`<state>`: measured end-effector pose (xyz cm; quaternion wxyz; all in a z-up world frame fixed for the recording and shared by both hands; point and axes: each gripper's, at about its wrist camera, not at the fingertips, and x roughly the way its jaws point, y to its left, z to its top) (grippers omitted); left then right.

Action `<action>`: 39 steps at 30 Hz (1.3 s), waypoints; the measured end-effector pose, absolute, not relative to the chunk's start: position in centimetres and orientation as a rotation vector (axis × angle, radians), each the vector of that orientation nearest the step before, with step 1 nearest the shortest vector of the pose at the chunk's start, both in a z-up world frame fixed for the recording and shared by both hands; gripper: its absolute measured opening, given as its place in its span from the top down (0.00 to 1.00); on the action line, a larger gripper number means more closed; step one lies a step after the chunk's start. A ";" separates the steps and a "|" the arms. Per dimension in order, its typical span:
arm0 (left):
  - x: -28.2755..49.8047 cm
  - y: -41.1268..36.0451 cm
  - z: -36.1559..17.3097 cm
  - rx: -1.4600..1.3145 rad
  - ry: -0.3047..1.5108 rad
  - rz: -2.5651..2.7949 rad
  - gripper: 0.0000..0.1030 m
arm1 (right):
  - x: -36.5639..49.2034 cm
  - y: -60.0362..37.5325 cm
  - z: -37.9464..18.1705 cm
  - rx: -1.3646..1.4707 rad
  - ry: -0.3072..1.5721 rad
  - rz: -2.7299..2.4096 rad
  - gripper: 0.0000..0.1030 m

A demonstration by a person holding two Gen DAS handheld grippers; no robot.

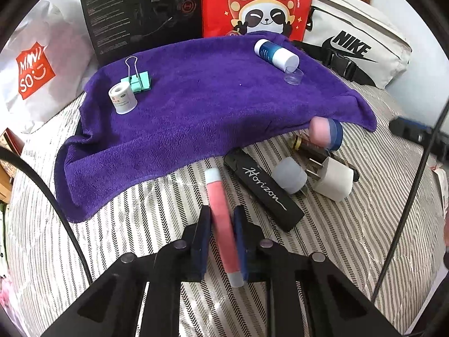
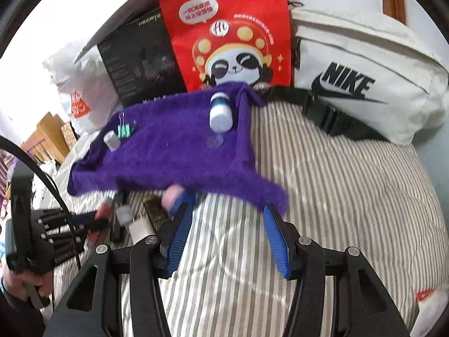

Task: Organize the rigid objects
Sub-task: 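Grasp the pink highlighter on the bed with the left tool, then grasp the pink-and-blue jar with the right tool while the left tool holds the highlighter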

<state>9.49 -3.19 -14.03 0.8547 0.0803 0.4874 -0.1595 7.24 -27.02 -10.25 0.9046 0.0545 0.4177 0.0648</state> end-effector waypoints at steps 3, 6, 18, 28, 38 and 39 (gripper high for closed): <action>9.9 -3.5 -14.1 0.167 1.017 -0.333 0.86 | 7.0 -26.4 -11.2 0.095 0.890 0.139 0.49; 10.0 -3.3 -14.1 0.164 1.021 -0.354 0.88 | 7.1 -25.4 -12.0 0.103 0.912 0.166 0.49; 10.0 0.8 -14.2 0.135 1.018 -0.284 0.88 | 11.4 -21.6 -13.2 0.153 0.962 0.180 0.49; 9.7 1.2 -14.2 0.134 1.008 -0.312 0.87 | 13.1 -19.4 -14.1 0.053 0.992 0.134 0.49; 9.5 1.3 -14.2 0.131 0.997 -0.316 0.87 | 11.7 -21.1 -13.7 0.016 1.003 0.105 0.48; 9.6 1.3 -14.2 0.132 0.998 -0.316 0.87 | 11.9 -20.8 -13.8 0.012 1.002 0.114 0.48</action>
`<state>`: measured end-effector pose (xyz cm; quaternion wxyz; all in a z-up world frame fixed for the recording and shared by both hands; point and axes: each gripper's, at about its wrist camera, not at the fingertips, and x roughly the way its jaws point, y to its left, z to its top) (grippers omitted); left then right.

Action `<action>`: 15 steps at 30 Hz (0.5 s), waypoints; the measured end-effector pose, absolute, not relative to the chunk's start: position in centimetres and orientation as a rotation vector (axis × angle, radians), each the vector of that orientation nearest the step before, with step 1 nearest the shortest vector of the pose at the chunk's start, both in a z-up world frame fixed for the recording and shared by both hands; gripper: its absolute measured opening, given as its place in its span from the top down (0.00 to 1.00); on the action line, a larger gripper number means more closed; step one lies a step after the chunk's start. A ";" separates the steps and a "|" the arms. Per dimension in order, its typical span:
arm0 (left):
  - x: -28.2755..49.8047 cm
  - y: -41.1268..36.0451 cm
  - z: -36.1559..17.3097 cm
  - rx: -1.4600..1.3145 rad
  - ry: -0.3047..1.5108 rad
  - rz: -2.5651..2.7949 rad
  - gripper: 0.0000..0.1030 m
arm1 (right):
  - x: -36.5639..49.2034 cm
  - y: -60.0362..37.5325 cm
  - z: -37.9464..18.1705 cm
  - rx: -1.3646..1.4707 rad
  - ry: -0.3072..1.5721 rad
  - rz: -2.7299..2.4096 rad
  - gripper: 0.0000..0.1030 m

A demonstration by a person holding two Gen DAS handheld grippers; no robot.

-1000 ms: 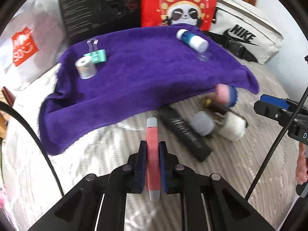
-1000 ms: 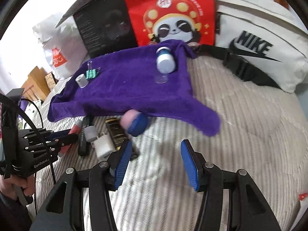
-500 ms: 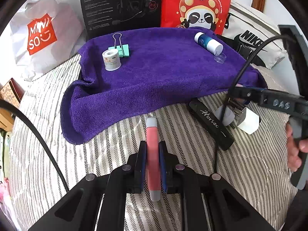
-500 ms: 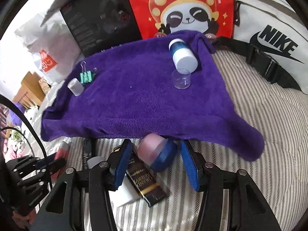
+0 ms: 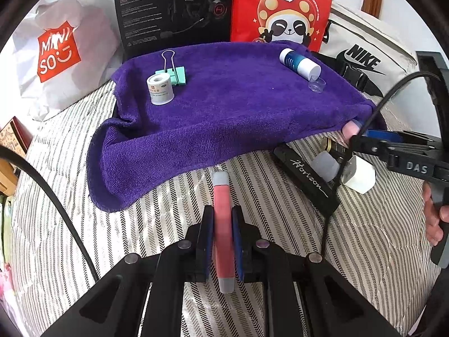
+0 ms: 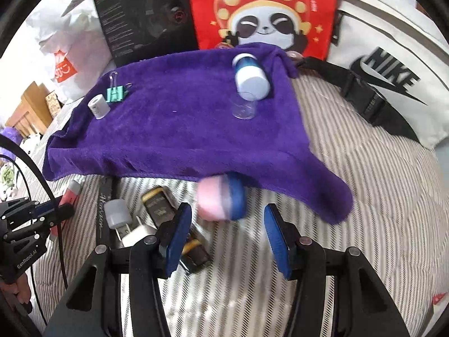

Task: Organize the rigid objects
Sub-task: 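Grasp the pink-and-blue jar with the right tool while the left tool holds the highlighter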

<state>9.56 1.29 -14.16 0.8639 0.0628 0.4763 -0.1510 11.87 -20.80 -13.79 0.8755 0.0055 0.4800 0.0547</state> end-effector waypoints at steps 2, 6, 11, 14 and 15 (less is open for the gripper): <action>9.6 1.3 -14.1 0.129 1.000 -0.317 0.87 | 12.2 -20.2 -14.0 -0.008 0.990 0.108 0.48; 9.6 1.3 -14.1 0.129 0.998 -0.316 0.87 | 12.2 -19.6 -14.6 -0.092 0.952 0.100 0.60; 9.5 1.2 -14.2 0.130 0.998 -0.312 0.87 | 11.5 -20.2 -14.5 -0.110 0.935 0.127 0.65; 9.5 1.2 -14.2 0.131 0.992 -0.310 0.87 | 11.4 -19.8 -14.9 -0.136 0.895 0.129 0.65; 9.5 1.3 -14.2 0.129 0.990 -0.311 0.87 | 11.3 -19.8 -14.9 -0.139 0.887 0.128 0.65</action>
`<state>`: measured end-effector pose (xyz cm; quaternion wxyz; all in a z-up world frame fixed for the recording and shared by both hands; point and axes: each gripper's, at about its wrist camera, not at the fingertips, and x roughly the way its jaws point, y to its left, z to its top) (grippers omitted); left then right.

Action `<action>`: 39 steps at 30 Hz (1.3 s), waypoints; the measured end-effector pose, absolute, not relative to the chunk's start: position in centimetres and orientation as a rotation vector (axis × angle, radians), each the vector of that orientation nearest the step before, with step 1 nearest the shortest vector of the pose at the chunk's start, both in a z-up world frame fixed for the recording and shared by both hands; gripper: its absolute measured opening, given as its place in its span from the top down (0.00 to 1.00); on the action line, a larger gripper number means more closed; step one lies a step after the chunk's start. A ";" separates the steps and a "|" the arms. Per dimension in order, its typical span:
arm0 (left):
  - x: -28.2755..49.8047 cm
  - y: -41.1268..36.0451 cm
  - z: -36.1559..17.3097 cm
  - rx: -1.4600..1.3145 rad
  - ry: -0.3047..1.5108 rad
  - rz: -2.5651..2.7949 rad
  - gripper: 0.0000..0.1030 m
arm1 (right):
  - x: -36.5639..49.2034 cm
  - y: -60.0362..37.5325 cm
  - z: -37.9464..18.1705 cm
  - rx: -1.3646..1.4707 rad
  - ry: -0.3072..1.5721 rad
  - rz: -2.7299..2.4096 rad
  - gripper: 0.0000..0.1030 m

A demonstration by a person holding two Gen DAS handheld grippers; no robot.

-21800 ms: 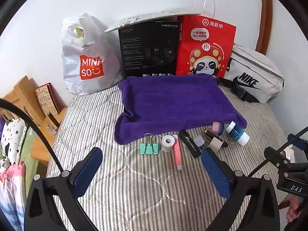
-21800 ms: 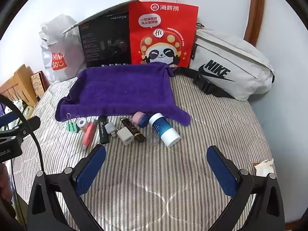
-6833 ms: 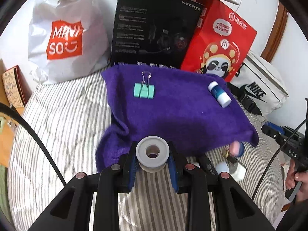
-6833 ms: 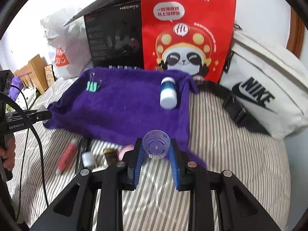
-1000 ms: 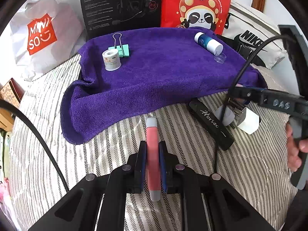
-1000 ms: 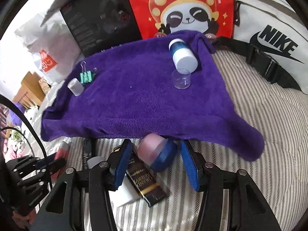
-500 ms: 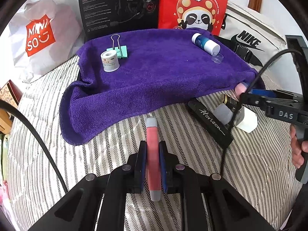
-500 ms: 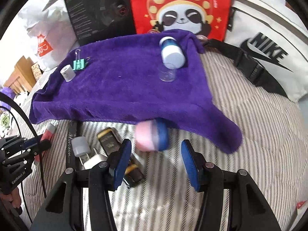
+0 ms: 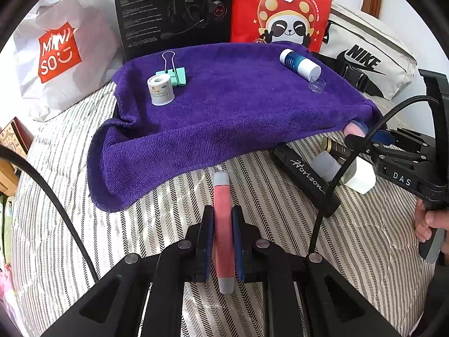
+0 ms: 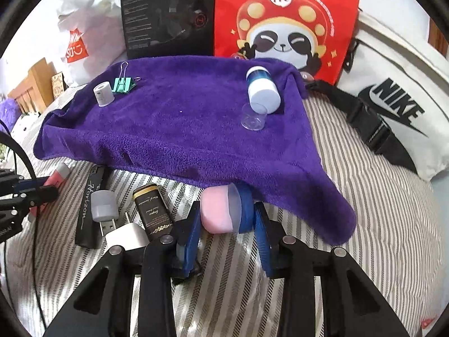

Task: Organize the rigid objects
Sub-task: 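Grasp the pink-and-blue jar with the right tool while the left tool holds the highlighter, then lower the highlighter by the tape roll with the left tool while the right tool sets the jar down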

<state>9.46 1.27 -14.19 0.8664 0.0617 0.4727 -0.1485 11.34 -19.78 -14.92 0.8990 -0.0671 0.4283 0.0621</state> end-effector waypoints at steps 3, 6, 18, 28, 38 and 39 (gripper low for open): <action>9.5 1.3 -14.2 0.119 0.992 -0.310 0.87 | 11.4 -20.1 -14.9 -0.113 0.886 0.140 0.64; 9.6 1.3 -14.1 0.110 0.991 -0.304 0.88 | 11.5 -20.3 -14.9 -0.093 0.886 0.147 0.64; 9.1 2.4 -13.4 0.037 0.987 -0.326 0.88 | 9.4 -20.8 -12.9 -0.038 0.885 0.193 0.65; 9.6 4.0 -12.0 -0.009 0.958 -0.343 0.88 | 9.1 -21.8 -9.9 -0.020 0.865 0.201 0.65; 12.8 5.8 -9.9 -0.035 0.921 -0.323 0.88 | 11.7 -22.5 -7.3 -0.038 0.830 0.196 0.65; 13.1 5.8 -9.7 -0.037 0.917 -0.321 0.88 | 12.0 -22.5 -7.1 -0.039 0.826 0.195 0.65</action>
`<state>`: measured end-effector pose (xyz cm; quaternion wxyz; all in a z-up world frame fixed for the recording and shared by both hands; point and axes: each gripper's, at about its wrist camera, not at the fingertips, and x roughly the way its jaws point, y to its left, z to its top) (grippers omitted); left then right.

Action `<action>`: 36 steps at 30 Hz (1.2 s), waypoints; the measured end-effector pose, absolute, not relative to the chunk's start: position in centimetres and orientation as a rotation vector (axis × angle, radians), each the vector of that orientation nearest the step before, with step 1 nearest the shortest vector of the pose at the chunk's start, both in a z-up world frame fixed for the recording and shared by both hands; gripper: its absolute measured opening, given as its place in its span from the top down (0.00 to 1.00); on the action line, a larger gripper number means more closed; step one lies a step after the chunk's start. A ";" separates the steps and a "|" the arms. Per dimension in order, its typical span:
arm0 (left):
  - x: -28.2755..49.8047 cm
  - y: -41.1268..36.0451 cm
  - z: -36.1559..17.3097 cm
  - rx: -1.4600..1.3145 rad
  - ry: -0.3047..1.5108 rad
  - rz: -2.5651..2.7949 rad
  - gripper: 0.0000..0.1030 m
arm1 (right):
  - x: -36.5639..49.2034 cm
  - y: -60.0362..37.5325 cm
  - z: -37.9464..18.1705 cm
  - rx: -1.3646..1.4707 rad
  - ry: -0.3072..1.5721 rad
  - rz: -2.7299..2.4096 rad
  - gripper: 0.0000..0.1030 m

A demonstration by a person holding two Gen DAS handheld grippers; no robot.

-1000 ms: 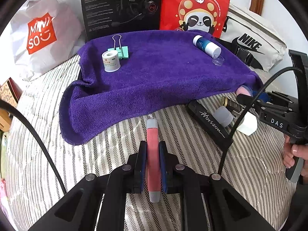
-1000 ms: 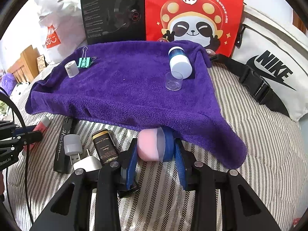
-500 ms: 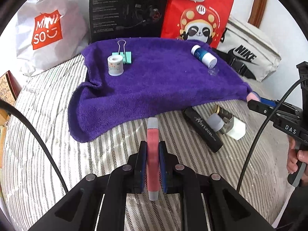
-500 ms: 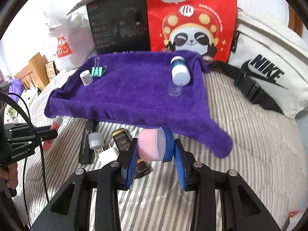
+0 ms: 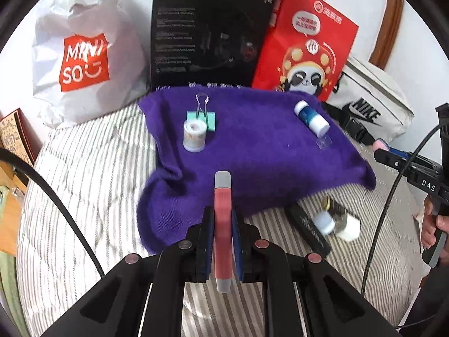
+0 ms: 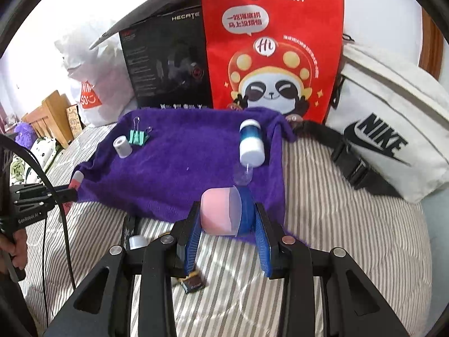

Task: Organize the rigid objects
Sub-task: 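Lower the highlighter by the tape roll with the left tool while the right tool sets the jar down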

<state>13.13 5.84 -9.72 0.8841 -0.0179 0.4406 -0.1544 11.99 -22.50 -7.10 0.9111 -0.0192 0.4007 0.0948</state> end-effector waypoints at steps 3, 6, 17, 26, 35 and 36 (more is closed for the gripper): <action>14.3 6.1 -9.3 -0.045 0.910 -0.309 0.88 | 12.9 -22.8 -6.7 -0.032 0.820 0.193 0.65; 15.6 6.3 -9.1 -0.078 0.909 -0.293 0.88 | 14.1 -23.0 -6.7 -0.028 0.824 0.188 0.65; 18.8 6.1 -10.6 -0.104 0.925 -0.288 0.88 | 16.6 -23.5 -9.1 -0.001 0.902 0.183 0.65; 19.9 6.2 -11.3 -0.146 0.917 -0.314 0.88 | 18.1 -23.0 -10.5 -0.034 0.972 0.206 0.65; 19.9 6.7 -11.6 -0.161 0.916 -0.328 0.88 | 19.3 -21.9 -12.0 -0.058 1.025 0.197 0.65; 19.9 6.7 -11.6 -0.161 0.917 -0.327 0.88 | 19.4 -21.8 -12.2 -0.061 1.032 0.196 0.65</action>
